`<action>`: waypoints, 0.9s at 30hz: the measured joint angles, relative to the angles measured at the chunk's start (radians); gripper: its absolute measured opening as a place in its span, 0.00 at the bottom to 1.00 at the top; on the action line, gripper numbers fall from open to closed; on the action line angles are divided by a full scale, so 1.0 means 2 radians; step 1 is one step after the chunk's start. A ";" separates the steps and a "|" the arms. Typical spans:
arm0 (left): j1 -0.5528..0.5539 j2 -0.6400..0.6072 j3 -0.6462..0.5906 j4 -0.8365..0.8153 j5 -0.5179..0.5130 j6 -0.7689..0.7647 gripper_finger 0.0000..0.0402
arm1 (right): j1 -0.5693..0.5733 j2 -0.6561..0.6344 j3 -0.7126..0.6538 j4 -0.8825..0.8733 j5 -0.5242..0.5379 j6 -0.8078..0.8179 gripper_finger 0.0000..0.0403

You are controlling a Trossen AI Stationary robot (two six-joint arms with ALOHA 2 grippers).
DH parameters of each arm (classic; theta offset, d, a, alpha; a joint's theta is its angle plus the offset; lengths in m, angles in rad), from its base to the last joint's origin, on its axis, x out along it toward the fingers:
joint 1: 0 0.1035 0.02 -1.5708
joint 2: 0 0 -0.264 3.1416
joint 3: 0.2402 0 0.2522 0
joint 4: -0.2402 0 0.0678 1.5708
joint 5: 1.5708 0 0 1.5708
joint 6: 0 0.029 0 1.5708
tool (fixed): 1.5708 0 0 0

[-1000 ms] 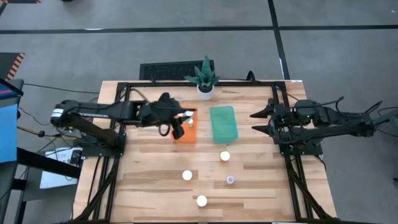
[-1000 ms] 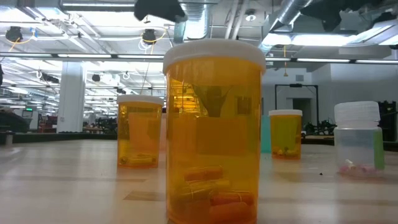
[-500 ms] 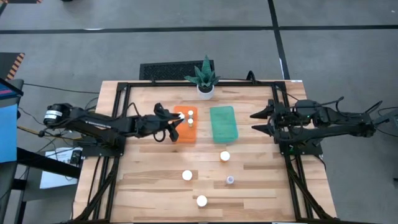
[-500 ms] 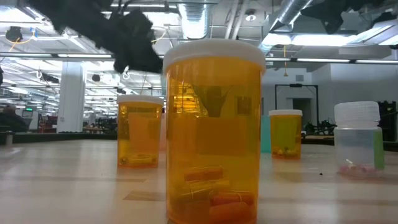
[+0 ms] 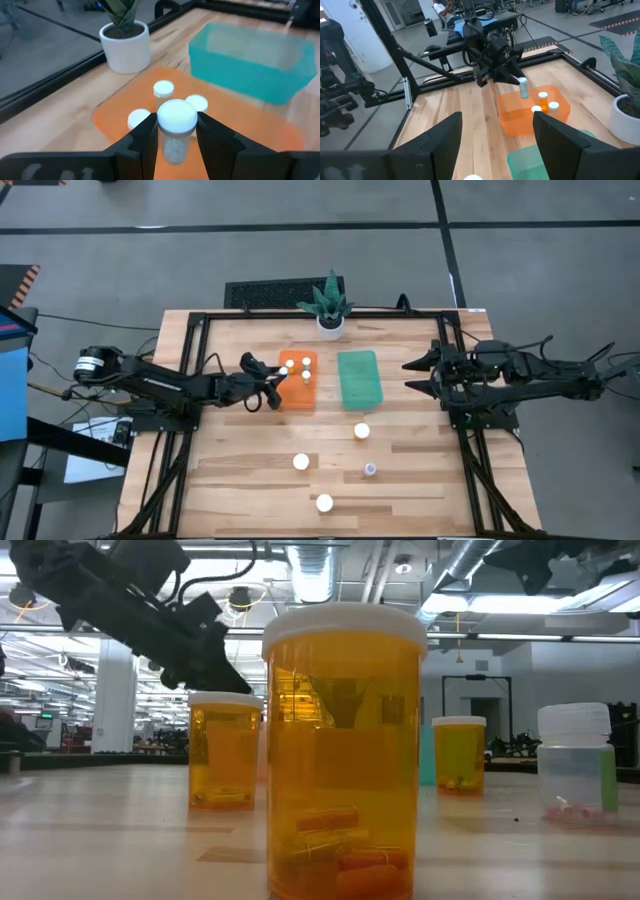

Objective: Pick and place medicine bottles into bin by pill shape (circle, oval)
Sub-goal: Put the blue pill bottle into the orange bin

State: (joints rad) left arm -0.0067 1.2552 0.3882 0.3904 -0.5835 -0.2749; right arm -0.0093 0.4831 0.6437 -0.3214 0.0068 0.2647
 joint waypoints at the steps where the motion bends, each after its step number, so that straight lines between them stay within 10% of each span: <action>1: 0.000 0.010 0.000 0.010 -0.001 0.000 0.28 | 0.000 0.000 0.000 0.000 0.000 0.000 0.63; 27: 0.016 0.110 0.001 0.085 0.021 0.002 0.28 | 0.000 0.000 0.000 0.000 0.000 0.004 0.63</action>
State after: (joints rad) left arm 0.0245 1.4757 0.3901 0.5612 -0.5415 -0.2716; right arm -0.0093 0.4831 0.6437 -0.3214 0.0071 0.2726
